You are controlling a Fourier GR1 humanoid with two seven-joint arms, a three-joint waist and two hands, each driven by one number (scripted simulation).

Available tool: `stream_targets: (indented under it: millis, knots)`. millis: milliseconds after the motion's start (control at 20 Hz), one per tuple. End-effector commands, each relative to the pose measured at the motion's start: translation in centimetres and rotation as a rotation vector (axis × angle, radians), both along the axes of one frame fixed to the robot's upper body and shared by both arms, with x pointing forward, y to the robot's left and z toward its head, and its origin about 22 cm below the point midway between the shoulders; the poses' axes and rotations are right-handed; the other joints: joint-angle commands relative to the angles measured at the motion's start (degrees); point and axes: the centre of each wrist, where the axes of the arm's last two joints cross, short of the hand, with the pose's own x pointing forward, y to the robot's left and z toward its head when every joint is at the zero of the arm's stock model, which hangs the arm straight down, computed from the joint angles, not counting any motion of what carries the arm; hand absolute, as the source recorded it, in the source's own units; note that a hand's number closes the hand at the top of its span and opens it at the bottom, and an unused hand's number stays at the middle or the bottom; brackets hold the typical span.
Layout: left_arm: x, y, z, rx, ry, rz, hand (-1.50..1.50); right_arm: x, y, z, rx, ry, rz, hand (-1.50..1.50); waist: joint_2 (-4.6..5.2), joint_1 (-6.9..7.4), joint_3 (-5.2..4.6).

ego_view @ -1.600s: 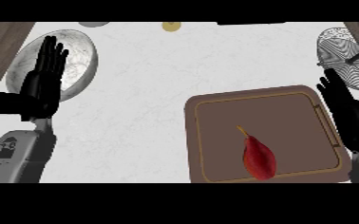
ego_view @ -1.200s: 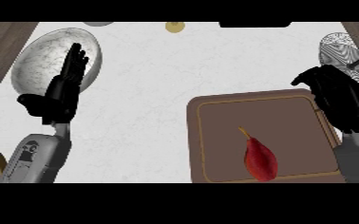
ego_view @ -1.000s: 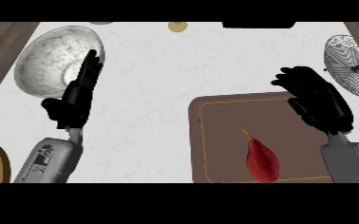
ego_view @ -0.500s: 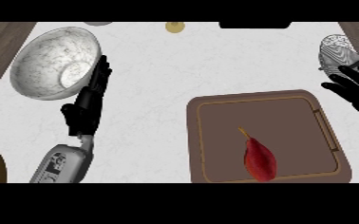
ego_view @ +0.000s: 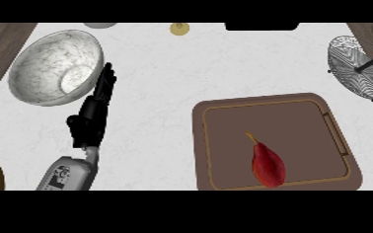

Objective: Pick the pear from the tray and place it in the tiered basket

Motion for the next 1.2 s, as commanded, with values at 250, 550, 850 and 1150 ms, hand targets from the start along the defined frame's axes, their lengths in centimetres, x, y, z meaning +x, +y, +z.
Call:
stream_targets:
  millis: [250, 550, 850, 1150]
  knots:
    - [-1.2, 0.1, 0.7, -0.003, -0.003, -0.009, 0.0, -3.1, 5.4, 3.1, -0.422, -0.21, 0.041, -1.5, 0.46, 0.79, -0.05]
    - [-1.3, -1.4, 0.2, 0.007, -0.007, 0.011, 0.0, -5.2, 9.2, 0.6, -0.466, -0.228, 0.061, -1.5, 0.42, 0.14, -0.13]
    - [-0.7, -0.4, 1.3, 0.019, -0.013, 0.015, 0.0, -7.2, 10.8, -0.1, -0.56, -0.227, 0.09, -1.5, 0.39, -0.07, -0.13]
    - [-0.7, -2.1, 1.2, -0.015, -0.008, -0.001, 0.0, -7.2, 11.5, -1.0, -0.669, -0.202, 0.075, -1.5, 0.45, 0.09, -0.1]
